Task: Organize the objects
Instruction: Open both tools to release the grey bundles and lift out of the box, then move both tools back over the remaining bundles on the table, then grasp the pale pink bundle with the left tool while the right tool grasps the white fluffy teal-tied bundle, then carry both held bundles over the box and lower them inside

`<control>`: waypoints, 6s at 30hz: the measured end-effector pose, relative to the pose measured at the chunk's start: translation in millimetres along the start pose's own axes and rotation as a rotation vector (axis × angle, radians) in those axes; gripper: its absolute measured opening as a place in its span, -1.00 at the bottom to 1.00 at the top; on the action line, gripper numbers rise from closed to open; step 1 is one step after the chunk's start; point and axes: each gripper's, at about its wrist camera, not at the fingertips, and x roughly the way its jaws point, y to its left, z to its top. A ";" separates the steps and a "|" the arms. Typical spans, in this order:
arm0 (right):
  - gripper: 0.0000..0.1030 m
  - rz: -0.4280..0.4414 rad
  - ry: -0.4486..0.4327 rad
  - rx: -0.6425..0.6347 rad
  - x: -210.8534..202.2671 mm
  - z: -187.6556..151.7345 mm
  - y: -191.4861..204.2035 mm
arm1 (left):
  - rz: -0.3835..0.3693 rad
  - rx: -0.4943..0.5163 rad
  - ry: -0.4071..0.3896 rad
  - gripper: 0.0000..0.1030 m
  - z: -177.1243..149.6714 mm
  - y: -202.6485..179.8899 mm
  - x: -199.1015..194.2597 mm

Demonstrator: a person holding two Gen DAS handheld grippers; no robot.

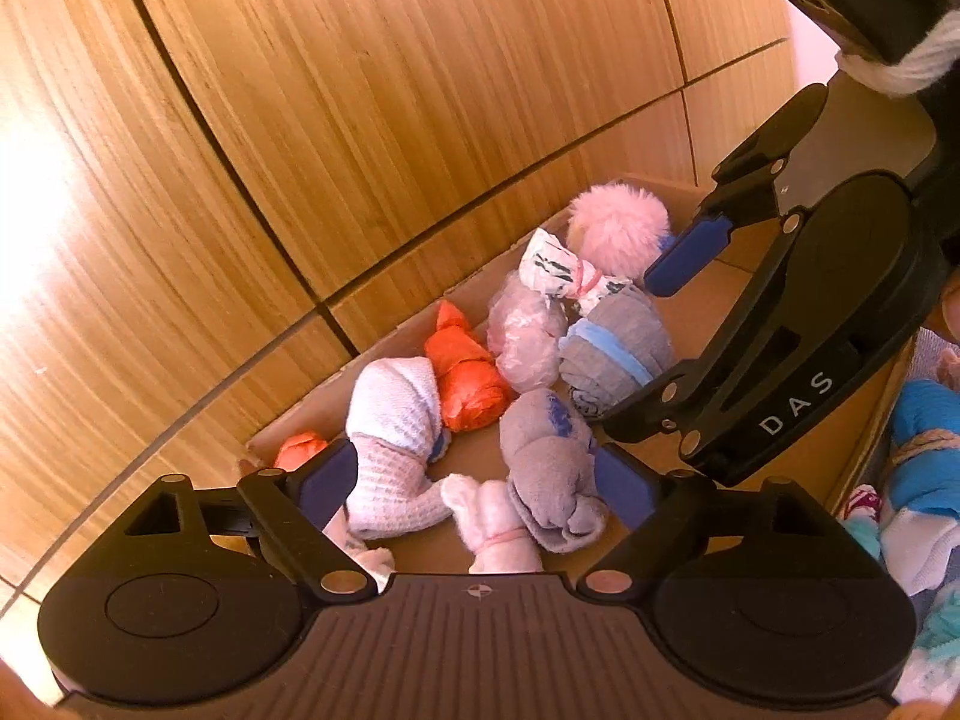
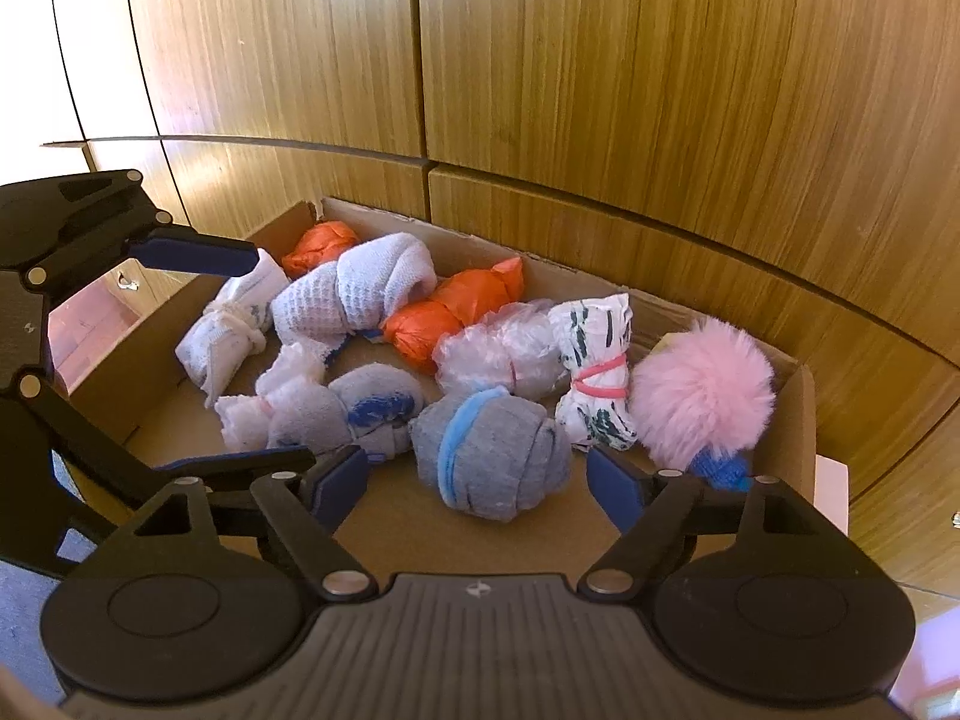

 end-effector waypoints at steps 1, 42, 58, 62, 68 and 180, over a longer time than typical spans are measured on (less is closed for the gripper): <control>0.55 -0.001 -0.004 -0.002 -0.5 1.5 1.0 | 0.002 -0.008 -0.001 0.77 -0.4 1.0 -2.1; 0.89 -0.146 -0.313 0.256 -152.2 -154.0 84.7 | 0.063 -0.491 -0.021 0.94 -105.4 -1.4 -143.4; 0.91 -0.195 -0.283 0.265 -106.1 -170.1 103.9 | 0.064 -0.610 0.006 0.94 -147.5 -10.4 -138.7; 0.88 -0.206 -0.270 0.278 -96.8 -171.9 104.4 | 0.072 -0.622 0.009 0.94 -148.0 -7.4 -137.7; 0.40 -0.236 -0.256 0.267 -88.7 -173.5 109.8 | 0.064 -0.622 0.010 0.94 -144.4 -6.9 -134.5; 0.19 -0.078 -0.112 -0.227 -26.9 -48.1 -42.3 | -0.364 -0.426 0.121 -0.33 25.0 -10.2 57.0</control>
